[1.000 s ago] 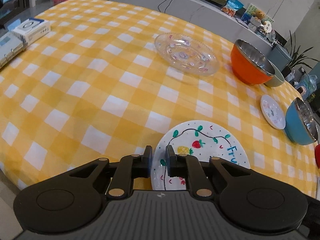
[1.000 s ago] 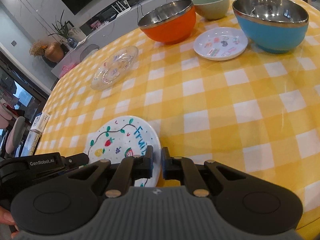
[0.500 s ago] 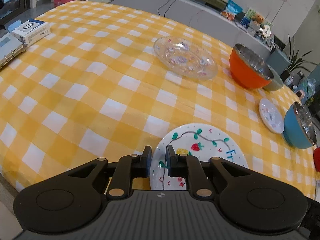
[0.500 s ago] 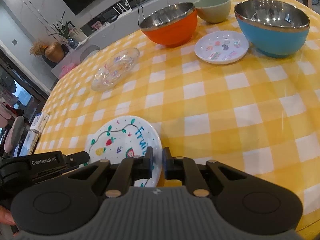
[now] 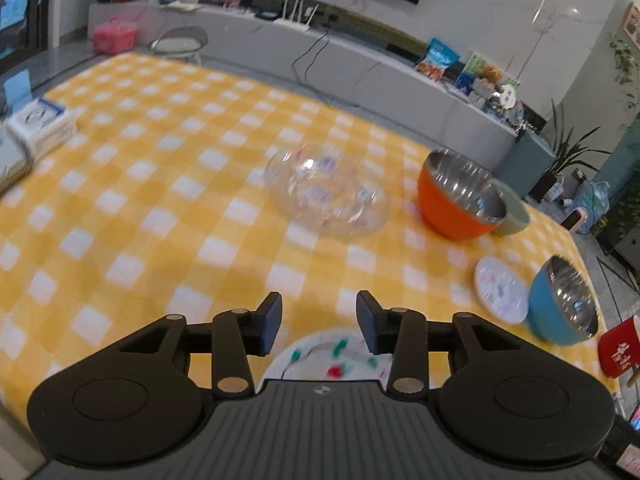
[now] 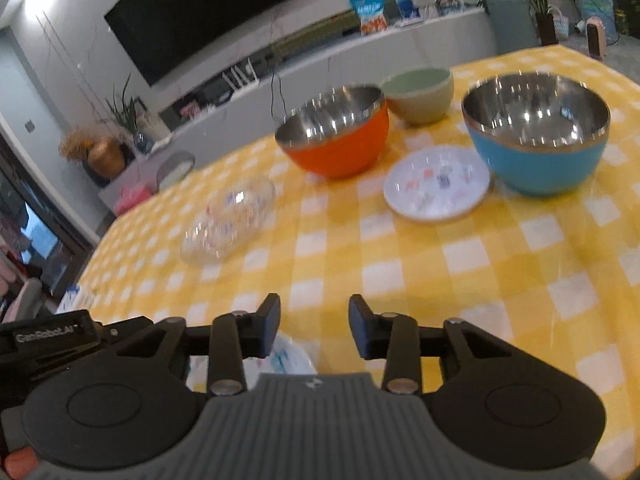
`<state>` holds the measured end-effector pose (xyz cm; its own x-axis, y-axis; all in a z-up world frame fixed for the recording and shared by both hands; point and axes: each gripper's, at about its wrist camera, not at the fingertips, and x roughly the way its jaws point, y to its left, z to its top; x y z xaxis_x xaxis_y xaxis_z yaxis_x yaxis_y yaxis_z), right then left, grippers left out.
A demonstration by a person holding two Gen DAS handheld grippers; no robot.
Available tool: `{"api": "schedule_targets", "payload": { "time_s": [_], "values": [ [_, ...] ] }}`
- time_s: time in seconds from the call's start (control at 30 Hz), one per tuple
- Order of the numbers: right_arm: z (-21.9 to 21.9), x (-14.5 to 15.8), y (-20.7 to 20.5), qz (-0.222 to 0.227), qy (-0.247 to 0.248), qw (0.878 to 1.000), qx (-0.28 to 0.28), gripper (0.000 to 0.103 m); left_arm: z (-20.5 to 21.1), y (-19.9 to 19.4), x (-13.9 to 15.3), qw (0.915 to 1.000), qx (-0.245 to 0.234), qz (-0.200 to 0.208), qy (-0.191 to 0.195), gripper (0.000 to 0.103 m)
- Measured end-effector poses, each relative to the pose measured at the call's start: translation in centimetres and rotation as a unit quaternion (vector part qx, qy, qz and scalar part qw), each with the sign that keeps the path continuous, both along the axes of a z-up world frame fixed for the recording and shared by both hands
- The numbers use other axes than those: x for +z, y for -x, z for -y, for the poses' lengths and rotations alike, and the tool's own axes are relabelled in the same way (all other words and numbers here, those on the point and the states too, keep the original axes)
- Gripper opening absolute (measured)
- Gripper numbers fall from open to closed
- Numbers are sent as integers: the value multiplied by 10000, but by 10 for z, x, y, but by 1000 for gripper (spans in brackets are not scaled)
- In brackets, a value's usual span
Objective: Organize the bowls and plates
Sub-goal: 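Move both grippers to the rim of the clear glass plate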
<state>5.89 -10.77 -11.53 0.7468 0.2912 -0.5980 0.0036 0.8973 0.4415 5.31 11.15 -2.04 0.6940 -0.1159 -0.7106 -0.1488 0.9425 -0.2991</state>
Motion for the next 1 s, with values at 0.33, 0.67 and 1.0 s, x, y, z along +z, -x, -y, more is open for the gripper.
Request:
{"api": "schedule_targets", "payload": {
  "time_s": [0.33,0.67,1.0],
  "values": [
    [-5,12,-32,409,-178,9990,-80,56,5,-54,26,9974,-249,523,-427,58],
    [-18,7,-72,393,-326,9986,-162,56,-23,-83,9,9961,44,876,120,64],
    [-40,-13,-114,297,-535,9981,-51,40,-48,-103,-26,9954,507,670,458,63]
  ]
}}
